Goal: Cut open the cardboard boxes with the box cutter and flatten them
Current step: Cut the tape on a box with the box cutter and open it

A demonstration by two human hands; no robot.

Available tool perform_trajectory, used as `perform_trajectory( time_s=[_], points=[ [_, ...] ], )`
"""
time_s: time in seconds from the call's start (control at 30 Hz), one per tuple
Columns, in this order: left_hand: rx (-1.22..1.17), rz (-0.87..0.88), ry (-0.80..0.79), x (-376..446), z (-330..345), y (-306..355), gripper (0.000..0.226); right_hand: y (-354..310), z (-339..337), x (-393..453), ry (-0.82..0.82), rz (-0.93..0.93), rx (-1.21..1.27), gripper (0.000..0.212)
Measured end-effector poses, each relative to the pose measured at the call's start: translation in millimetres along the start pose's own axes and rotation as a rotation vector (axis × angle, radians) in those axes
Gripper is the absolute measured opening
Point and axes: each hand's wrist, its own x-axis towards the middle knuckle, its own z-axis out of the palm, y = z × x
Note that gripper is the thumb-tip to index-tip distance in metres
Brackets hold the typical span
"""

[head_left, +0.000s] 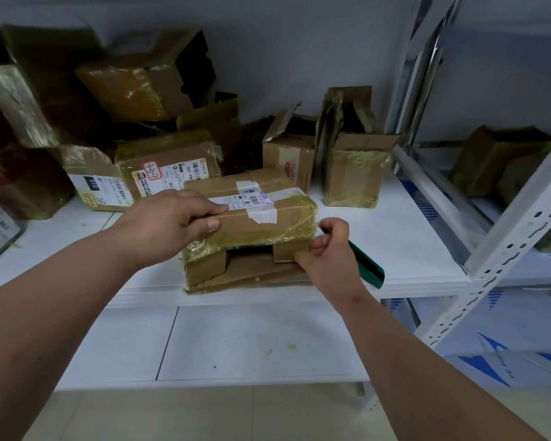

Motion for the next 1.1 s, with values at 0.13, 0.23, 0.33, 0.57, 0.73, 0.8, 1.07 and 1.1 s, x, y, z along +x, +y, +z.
perform_trajectory(
  time_s=[0.13, 0.23, 0.33, 0.57, 0.73, 0.8, 1.07, 1.1],
  points=[
    [0.098, 0.025, 0.023, -2.7, 5.7, 8.7, 0.044, -23.3, -6.2, 0.9, 0.06, -0.05, -0.125, 0.086],
    [0.246, -0.002, -0.011, -8.6, 7.6, 17.8, 0.063, -23.6, -6.5, 0.4, 0.065, -0.159, -0.255, 0.086],
    [0.357, -0.029, -0.067, -14.0, 10.9, 25.2, 0.094, -20.5, -7.2, -1.5, 0.021, -0.18, -0.323, 0.087],
    [0.281, 0.004, 0.013, -18.5, 12.6, 29.0, 0.093, -11.5, -16.1, -1.1, -0.058, -0.228, -0.339, 0.081],
    [0.172, 0.017, 0.009, -19.7, -11.8, 30.0, 0.063, -9.2, -18.0, -0.3, -0.04, -0.237, -0.283, 0.071],
    [0.093, -0.006, 0.028, -18.6, -18.1, 32.0, 0.065, -10.7, -14.6, -0.7, -0.007, -0.211, -0.222, 0.074],
    [-0.142, -0.098, -0.05, -18.5, -25.9, 25.4, 0.042, -16.2, -22.3, 8.3, 0.096, -0.275, -0.193, 0.026],
    [-0.181, -0.132, -0.035, -19.2, -22.9, 23.0, 0.032, -18.3, -24.0, 7.5, 0.085, -0.272, -0.206, 0.026]
  ],
)
